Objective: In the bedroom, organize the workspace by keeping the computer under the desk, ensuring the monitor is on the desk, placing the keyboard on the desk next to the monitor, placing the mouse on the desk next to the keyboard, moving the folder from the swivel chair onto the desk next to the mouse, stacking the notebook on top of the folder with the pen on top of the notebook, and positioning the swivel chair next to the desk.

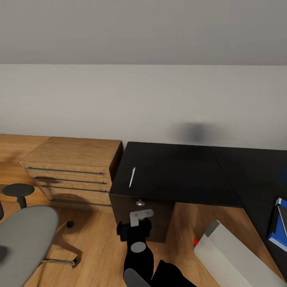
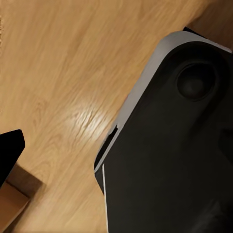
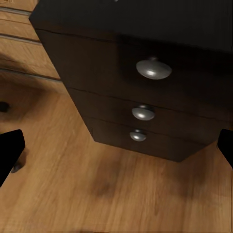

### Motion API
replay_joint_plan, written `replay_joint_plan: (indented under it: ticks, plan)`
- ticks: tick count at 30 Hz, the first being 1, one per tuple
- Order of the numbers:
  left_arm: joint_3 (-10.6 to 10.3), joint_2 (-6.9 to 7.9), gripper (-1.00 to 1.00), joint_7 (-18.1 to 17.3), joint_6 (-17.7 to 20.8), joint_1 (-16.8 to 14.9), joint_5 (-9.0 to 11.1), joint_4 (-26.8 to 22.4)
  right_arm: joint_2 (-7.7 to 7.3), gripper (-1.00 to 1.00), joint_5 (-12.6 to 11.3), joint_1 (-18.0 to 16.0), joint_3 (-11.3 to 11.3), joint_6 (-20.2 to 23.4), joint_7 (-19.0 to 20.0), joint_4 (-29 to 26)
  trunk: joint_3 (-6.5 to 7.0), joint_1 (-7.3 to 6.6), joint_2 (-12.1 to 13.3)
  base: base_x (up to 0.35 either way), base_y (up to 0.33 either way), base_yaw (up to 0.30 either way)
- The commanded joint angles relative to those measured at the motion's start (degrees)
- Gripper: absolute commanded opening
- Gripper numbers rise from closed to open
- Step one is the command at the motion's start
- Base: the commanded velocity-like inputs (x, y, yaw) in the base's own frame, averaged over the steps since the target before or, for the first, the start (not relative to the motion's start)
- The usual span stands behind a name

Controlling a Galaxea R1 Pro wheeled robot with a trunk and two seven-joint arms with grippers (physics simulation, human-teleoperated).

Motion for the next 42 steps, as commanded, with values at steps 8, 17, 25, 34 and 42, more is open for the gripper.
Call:
replay_joint_plan:
  ticks: [8, 17, 25, 34, 42]
  plan:
    - [0.1, 3.49, 1.00, 0.8, -0.8, 0.1, 2.7, -13.2, -0.32, 1.00, 10.4, -0.1, -0.1, 0.1, 0.1, 1.9, -0.04, 0.00, 0.0, 0.000, 0.000, 0.000]
    - [0.3, 5.24, 1.00, 0.9, -5.2, -2.7, 4.2, -27.3, 1.72, 1.00, 16.3, -12.6, -7.6, -1.6, 3.9, 18.6, -0.04, 0.00, 0.0, 0.000, 0.000, 0.000]
    - [0.9, 7.40, 1.00, 0.6, -17.0, -3.2, 4.1, -28.3, 1.72, 1.00, 16.4, -21.5, -19.2, -8.3, 30.5, 44.5, -0.04, 0.00, 0.0, 0.000, 0.000, 0.000]
    - [0.6, 7.08, 1.00, 0.4, -21.2, -3.2, 2.0, -26.0, 1.72, 1.00, 16.2, -21.9, -20.5, -11.5, 33.8, 47.7, -0.04, 0.00, 0.0, 0.150, 0.000, 0.000]
    - [0.6, 6.16, 1.00, 0.4, -21.2, -3.2, -1.0, -24.6, 1.72, 1.00, 16.2, -21.8, -20.3, -14.6, 33.8, 47.7, -0.09, 0.00, 0.0, 0.321, 0.042, 0.027]
